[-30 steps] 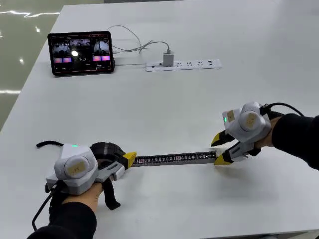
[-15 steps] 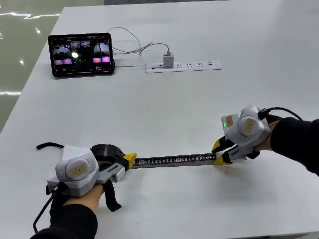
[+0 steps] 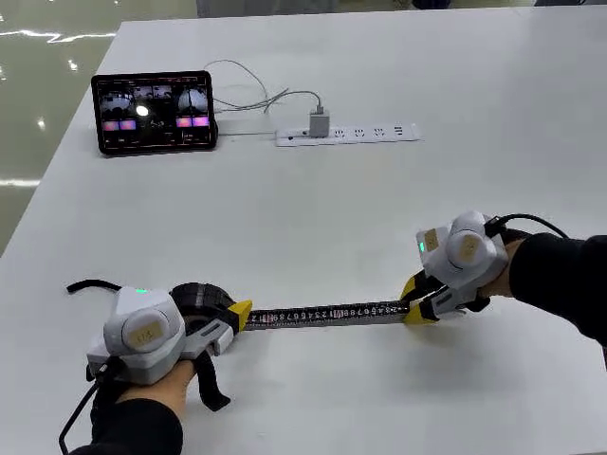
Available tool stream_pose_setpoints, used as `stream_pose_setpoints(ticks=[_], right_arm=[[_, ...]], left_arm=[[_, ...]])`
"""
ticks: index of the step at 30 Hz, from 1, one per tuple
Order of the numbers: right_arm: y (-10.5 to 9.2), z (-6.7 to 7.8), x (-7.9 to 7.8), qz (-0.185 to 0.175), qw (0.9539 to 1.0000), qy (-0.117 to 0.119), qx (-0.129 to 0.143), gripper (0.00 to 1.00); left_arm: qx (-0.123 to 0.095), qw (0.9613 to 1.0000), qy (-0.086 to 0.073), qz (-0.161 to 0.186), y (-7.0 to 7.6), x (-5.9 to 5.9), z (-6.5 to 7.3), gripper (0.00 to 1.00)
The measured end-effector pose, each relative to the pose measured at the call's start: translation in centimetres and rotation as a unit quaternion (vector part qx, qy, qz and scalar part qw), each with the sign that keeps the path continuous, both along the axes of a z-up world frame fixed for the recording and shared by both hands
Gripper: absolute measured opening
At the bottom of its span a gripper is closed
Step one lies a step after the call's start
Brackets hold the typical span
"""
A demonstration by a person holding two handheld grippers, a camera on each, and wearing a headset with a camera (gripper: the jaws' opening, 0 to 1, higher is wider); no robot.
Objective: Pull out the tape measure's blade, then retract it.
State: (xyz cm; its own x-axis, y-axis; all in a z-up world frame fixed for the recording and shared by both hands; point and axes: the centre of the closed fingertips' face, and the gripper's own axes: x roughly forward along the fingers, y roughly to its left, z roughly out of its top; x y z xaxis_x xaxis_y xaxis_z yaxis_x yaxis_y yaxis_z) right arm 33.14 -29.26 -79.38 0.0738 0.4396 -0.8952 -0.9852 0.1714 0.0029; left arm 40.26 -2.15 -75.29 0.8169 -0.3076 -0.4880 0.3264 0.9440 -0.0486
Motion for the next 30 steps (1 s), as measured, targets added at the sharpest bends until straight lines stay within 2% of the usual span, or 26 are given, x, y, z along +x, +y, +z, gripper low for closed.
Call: stream_pose_setpoints(ticks=[3,6,11,14,23,30], right_arm=[[0.02,-0.04,-0.04,0.006,0.9999,-0.002,-0.013,0.11],[-0.05,-0.04,0.06,-0.008,0.9999,0.007,-0.013,0.11],[-0.08,-0.07,0.13,-0.017,0.9997,0.013,-0.014,0.1],[-0.12,-0.1,0.22,-0.02,0.9995,0.015,-0.016,0.1],[0.07,-0.12,0.31,-0.036,0.9989,0.021,-0.022,0.08],[0.23,-0.15,0.32,-0.033,0.999,0.021,-0.023,0.08]], left_arm=[[-0.003,1.0,0.006,-0.002,-0.14,-0.08,-0.18,0.79],[-0.005,0.9999,0.013,-0.004,-0.4,-0.14,-0.39,0.7],[-0.013,0.9997,0.023,0.003,-0.72,-0.2,-0.53,0.65],[-0.01,0.9997,0.023,0.006,-0.67,-0.27,-0.51,0.64],[0.007,0.9989,0.045,-0.006,-0.59,-0.35,-0.69,0.61],[0.008,0.9989,0.046,-0.008,-0.62,-0.41,-0.73,0.6]])
